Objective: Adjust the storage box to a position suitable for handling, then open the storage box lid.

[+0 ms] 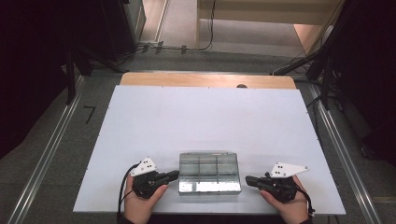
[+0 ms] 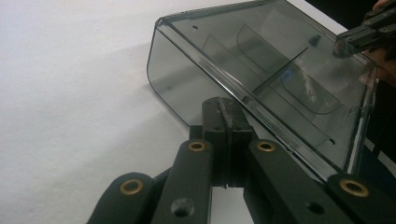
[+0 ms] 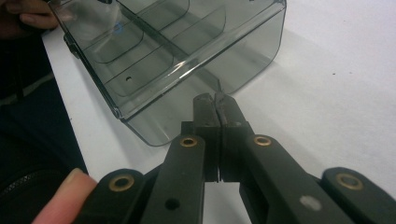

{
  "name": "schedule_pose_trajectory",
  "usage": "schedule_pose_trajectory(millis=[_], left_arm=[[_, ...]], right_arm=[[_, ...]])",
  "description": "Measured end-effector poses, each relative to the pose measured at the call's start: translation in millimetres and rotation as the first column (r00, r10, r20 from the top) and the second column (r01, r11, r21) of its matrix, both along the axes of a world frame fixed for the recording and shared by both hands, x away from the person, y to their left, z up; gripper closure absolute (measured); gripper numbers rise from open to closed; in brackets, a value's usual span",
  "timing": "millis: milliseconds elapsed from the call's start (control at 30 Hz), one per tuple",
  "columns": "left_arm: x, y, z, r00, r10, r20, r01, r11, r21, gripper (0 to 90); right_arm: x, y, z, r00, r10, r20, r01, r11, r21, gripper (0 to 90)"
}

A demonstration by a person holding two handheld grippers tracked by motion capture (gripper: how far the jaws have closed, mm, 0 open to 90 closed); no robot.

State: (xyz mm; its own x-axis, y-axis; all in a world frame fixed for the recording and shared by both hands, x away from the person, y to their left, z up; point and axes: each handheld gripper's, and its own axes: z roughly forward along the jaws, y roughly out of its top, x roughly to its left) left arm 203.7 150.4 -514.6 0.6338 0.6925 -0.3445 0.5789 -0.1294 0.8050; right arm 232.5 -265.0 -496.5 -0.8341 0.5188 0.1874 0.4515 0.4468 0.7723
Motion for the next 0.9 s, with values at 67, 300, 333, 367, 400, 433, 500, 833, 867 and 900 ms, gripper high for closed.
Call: schedule_pose_trajectory(millis=[67,300,333,367,400,433,500,833,867,900], left_arm=[[-0.5,-0.9,-0.2,1.0,-0.004,0.001,0.004,1.0,-0.002,90.0],[-0.8,-1.2,-0.3,0.9999,-0.013,0.004,0.013,0.9999,-0.001,90.0],[-0.9,-1.3,-0.4,0.9999,-0.013,0.004,0.013,0.9999,-0.001,90.0],[-0.9,-1.4,-0.4,0.9999,-0.012,0.004,0.012,0.9999,-0.001,90.0],[-0.9,-1.4,-0.4,0.9999,-0.013,0.005,0.013,0.9999,0.0,90.0],[-1.1,-1.6,-0.5,0.9999,-0.014,0.004,0.014,0.9999,0.002,90.0],[-1.5,-1.6,-0.4,0.9998,-0.017,0.005,0.017,0.9998,0.003,90.0],[-5.6,0.8,-0.2,0.9979,-0.063,0.018,0.063,0.998,0.005,90.0],[-5.6,0.8,-0.2,0.9978,-0.063,0.018,0.063,0.998,0.005,90.0],[-5.7,0.7,-0.1,0.9979,-0.063,0.018,0.062,0.998,0.005,90.0]], right_arm=[[-0.2,-0.6,0.6,1.0,-0.002,0.0,0.002,1.0,0.001,86.9],[0.9,-1.9,0.2,1.0,-0.001,-0.001,0.001,1.0,-0.001,87.5],[0.5,-2.0,0.3,1.0,0.001,-0.003,-0.001,1.0,0.0,87.6],[0.4,-2.1,0.4,1.0,0.002,-0.001,-0.002,1.0,-0.001,87.7],[0.5,-2.2,0.3,1.0,0.002,-0.001,-0.002,1.0,-0.002,87.7],[0.8,-2.3,0.0,1.0,0.001,0.001,-0.001,1.0,-0.005,87.8],[1.0,-2.3,-0.3,1.0,0.001,-0.003,-0.001,1.0,-0.009,87.9],[-2.0,2.0,-0.6,0.9998,0.019,0.008,-0.019,1.0,-0.022,88.0],[-2.7,2.7,-0.5,0.9997,0.023,0.007,-0.023,0.999,-0.022,88.0],[-3.1,3.1,-0.3,0.9997,0.025,0.008,-0.025,0.999,-0.022,88.0]])
